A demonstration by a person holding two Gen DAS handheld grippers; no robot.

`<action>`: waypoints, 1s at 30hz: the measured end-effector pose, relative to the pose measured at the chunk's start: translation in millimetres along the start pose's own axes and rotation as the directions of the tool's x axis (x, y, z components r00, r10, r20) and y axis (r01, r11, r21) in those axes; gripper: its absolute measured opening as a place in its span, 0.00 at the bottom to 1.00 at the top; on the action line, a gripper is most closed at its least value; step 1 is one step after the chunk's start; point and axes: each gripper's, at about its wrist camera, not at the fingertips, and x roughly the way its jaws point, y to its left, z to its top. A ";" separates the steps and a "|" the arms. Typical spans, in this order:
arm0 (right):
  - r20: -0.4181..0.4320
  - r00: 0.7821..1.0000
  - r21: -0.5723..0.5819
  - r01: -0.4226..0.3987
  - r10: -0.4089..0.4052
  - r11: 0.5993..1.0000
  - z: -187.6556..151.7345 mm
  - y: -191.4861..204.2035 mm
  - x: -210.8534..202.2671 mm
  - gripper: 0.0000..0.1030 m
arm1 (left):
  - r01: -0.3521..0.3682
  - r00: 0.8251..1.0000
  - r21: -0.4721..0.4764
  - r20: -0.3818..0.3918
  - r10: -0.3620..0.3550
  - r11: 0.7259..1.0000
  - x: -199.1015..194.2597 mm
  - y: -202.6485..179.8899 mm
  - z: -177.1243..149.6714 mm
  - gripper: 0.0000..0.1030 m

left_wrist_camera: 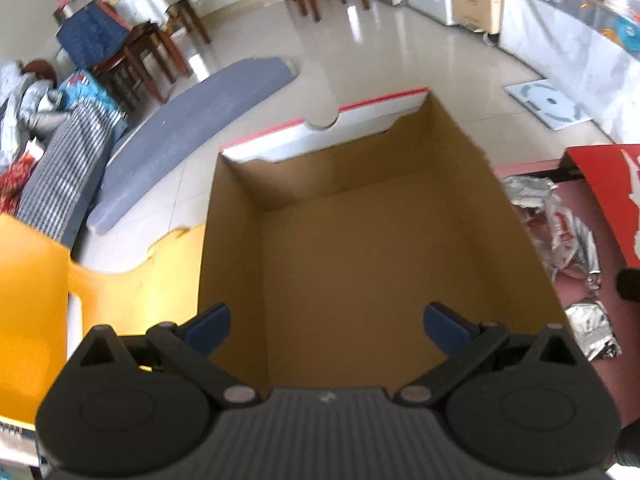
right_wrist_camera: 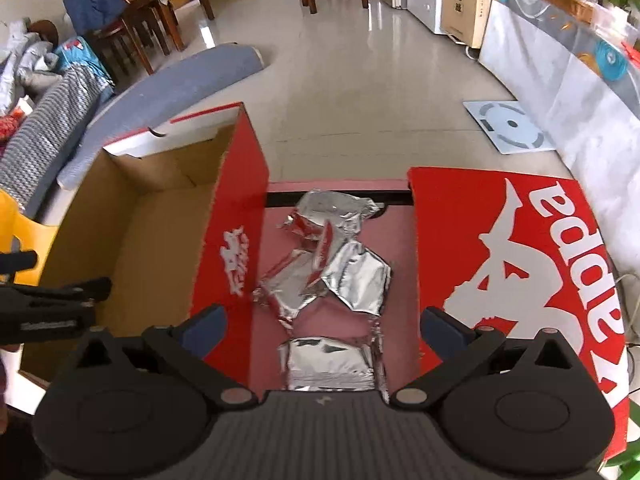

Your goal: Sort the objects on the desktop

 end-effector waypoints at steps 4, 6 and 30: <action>0.019 1.000 -0.026 -0.015 0.015 1.000 -2.5 1.8 -6.7 1.00 | -0.032 0.998 -0.007 -0.050 0.032 0.999 3.9 -1.9 -2.2 1.00; 0.029 1.000 -0.028 -0.003 0.004 1.000 -3.3 -0.2 -7.8 1.00 | -0.028 0.999 -0.022 -0.045 0.027 0.999 1.1 -3.2 -2.1 1.00; 0.068 0.993 -0.020 0.099 -0.098 0.995 12.4 9.8 9.1 1.00 | 0.040 0.999 -0.145 -0.009 -0.042 0.989 -7.0 7.1 4.2 1.00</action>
